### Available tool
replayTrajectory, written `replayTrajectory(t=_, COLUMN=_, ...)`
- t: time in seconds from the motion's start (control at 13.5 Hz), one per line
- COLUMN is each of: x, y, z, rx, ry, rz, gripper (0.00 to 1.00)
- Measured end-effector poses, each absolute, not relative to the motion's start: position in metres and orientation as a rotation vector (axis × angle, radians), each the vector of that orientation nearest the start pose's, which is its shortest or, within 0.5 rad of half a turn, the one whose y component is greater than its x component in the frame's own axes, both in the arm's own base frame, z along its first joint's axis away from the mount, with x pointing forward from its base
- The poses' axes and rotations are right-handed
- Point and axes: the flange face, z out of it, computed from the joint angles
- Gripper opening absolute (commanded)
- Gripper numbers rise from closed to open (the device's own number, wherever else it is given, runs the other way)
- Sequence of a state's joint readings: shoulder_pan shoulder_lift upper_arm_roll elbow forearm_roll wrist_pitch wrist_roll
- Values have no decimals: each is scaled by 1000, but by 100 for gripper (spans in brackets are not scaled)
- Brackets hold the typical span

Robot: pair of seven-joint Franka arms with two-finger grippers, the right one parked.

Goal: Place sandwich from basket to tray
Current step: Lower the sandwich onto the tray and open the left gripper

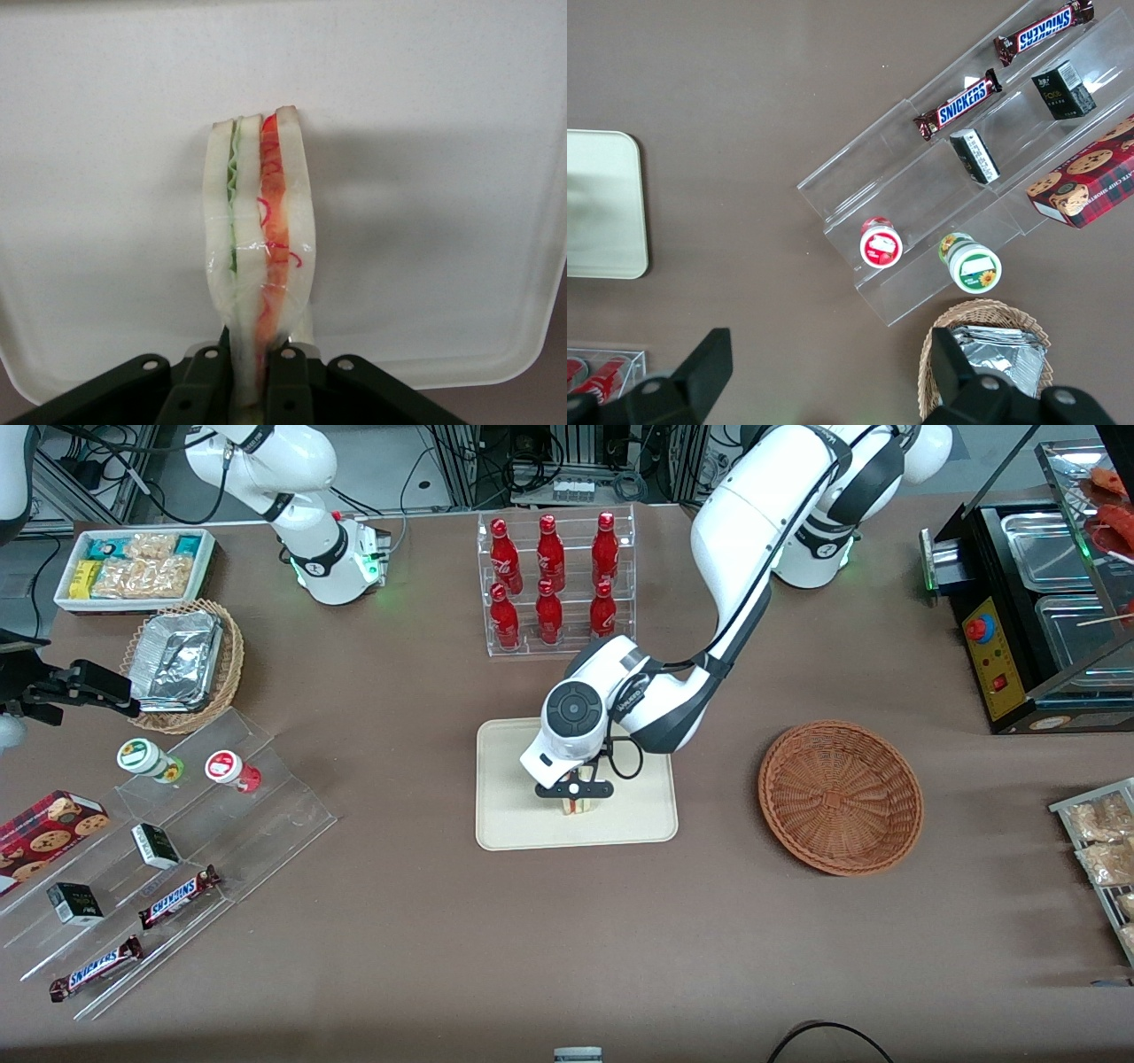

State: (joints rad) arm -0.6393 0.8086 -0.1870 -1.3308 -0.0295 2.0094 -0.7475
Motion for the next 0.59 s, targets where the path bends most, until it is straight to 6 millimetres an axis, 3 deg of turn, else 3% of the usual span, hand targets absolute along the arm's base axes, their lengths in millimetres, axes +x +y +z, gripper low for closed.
replayTrajectory(t=0.07, x=513, y=-516, z=243, rx=-3157, ry=27, rz=317, gripper=100)
replayTrajectory(t=0.59, x=516, y=-518, z=245, rx=-3172, ry=25, rz=298, gripper=100)
